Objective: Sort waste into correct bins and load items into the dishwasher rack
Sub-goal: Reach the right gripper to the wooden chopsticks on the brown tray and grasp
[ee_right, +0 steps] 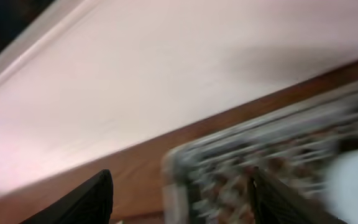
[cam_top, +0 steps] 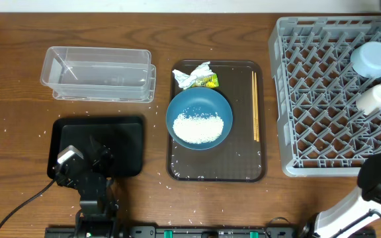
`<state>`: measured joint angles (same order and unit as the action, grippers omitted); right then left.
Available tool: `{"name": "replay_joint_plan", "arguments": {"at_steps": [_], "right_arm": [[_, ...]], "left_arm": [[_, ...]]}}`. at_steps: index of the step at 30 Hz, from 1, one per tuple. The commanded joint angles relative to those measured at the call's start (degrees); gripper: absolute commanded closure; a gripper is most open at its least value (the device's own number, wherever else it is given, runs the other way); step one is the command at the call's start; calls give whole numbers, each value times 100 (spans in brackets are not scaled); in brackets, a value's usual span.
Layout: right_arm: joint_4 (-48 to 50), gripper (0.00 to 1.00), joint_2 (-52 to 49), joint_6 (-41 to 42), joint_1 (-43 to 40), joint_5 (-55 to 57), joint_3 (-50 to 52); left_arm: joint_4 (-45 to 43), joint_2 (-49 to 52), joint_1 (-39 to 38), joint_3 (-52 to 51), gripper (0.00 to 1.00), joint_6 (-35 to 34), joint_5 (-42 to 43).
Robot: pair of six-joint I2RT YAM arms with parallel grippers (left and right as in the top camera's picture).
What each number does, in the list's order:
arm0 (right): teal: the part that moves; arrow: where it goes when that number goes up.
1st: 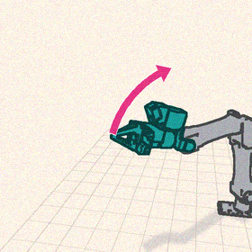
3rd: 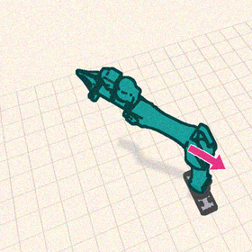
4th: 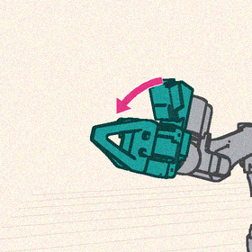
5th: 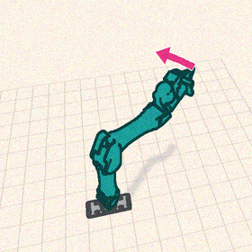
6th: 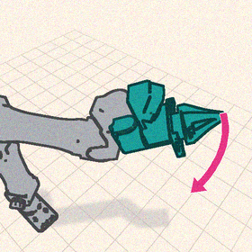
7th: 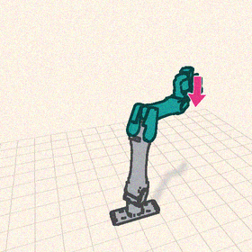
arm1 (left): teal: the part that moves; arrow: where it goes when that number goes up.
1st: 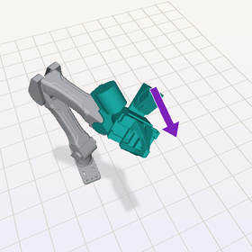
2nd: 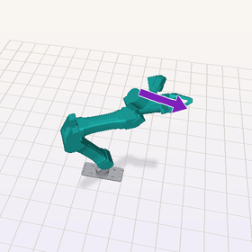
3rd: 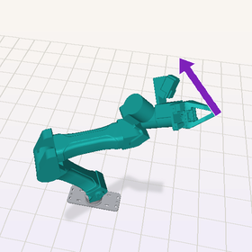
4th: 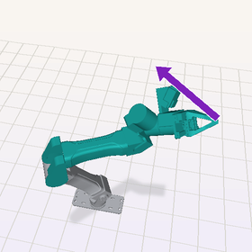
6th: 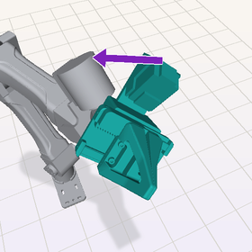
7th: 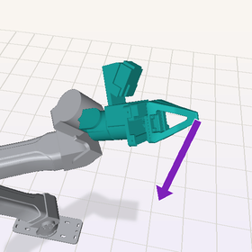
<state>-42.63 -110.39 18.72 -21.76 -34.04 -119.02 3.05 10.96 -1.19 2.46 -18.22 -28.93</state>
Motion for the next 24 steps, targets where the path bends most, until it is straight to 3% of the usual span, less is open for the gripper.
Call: {"name": "replay_joint_plan", "arguments": {"at_steps": [1,9,13,16,21,24], "right_arm": [[-581,33,-236,-258,791,-166,63],[-2184,40,-599,-232,2710,3091,66],[-2573,36,-918,59,3436,4282,66],[-2761,42,-1241,98,3733,4448,66],[-3053,69,-1742,96,3908,4360,66],[-3198,75,-2013,92,3932,4044,66]], "left_arm": [[164,4,20,-111,2,13,-90],[164,4,20,-111,2,13,-90],[164,4,20,-111,2,13,-92],[164,4,20,-111,2,13,-92],[164,4,20,-111,2,13,-92],[164,4,20,-111,2,13,-92]]}}
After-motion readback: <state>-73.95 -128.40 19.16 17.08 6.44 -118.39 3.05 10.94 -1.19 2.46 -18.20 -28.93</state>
